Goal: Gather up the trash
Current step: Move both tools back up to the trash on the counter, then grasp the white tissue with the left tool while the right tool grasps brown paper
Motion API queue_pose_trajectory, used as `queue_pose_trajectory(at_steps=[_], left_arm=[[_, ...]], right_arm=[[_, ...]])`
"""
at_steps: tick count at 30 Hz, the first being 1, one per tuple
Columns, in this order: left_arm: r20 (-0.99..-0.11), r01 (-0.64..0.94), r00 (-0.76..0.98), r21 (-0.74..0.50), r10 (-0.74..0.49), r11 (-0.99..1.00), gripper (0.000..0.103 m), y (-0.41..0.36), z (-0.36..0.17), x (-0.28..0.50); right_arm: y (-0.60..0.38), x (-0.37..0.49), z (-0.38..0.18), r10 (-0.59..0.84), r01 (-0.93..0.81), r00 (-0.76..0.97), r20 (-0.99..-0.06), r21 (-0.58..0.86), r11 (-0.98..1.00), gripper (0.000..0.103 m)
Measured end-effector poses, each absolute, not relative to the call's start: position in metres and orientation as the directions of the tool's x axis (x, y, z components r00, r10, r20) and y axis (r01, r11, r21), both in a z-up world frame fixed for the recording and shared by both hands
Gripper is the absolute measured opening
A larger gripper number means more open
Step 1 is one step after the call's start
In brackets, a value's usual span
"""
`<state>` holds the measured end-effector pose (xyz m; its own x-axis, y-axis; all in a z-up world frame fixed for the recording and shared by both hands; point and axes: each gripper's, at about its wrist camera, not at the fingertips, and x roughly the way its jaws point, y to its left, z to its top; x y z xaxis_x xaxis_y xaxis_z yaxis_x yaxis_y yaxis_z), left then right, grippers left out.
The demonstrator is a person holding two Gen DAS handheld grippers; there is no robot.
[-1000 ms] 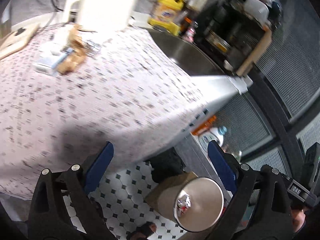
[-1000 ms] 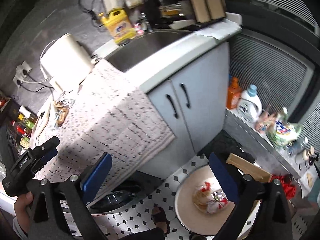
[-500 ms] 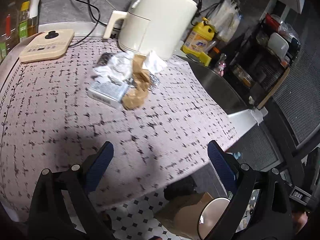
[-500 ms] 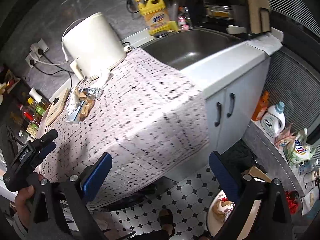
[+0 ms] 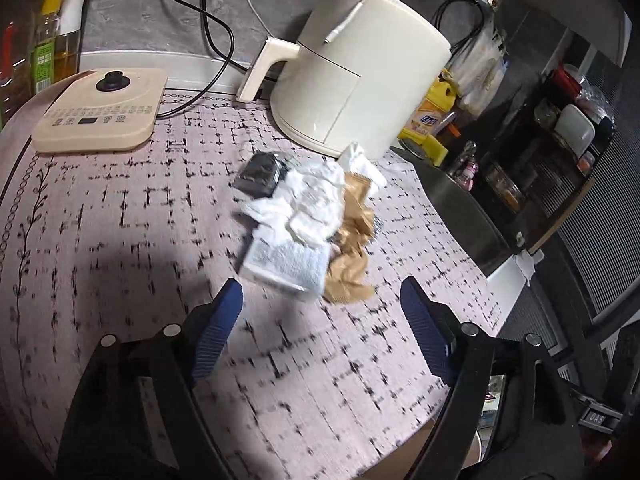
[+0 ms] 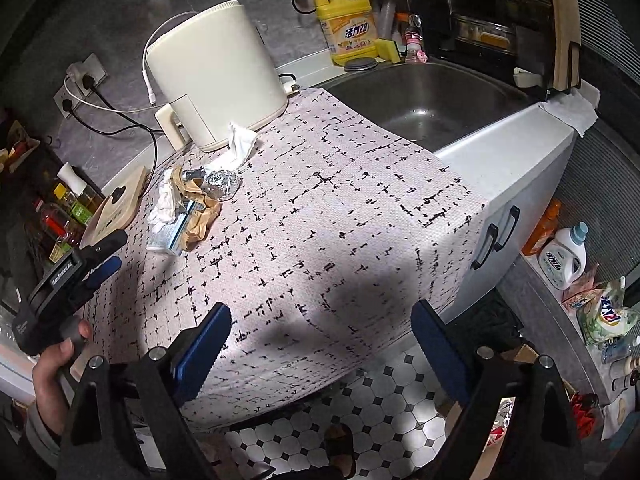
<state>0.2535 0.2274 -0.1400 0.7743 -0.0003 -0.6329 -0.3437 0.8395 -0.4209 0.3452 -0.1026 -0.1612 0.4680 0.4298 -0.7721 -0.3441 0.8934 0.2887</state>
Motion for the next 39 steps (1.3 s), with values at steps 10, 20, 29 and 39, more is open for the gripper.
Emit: queue_pose_trajectory(at_steps=[10, 20, 29, 39], left_arm=[[-0.644, -0.240, 0.763, -0.362, -0.055, 0.901, 0.080, 0.258, -0.151, 0.307], [-0.643, -0.169, 0.754, -0.389, -0.135, 0.905, 0.068, 0.271, -0.169, 0.331], [-0.651, -0.140, 0.739, -0.397, -0.171, 0.907, 0.018, 0.278, -0.171, 0.312], [-0.662, -0.260, 0.744, -0.409, -0.089, 0.875, 0.017, 0.312, -0.167, 0.254]], right_arm=[[-0.074, 0.353, -0.157, 0.425, -0.327, 0.497, -0.757, 0.291, 0.899, 0.086], [-0.037, 0.362, -0.173, 0.432, -0.324, 0.455, -0.779, 0.307, 0.895, 0.086], [0.021, 0.373, -0.177, 0.482, -0.418, 0.400, -0.779, 0.313, 0.853, 0.085], [0.080, 0.385, -0.189, 0.541, -0.506, 0.317, -0.779, 0.344, 0.791, 0.071]])
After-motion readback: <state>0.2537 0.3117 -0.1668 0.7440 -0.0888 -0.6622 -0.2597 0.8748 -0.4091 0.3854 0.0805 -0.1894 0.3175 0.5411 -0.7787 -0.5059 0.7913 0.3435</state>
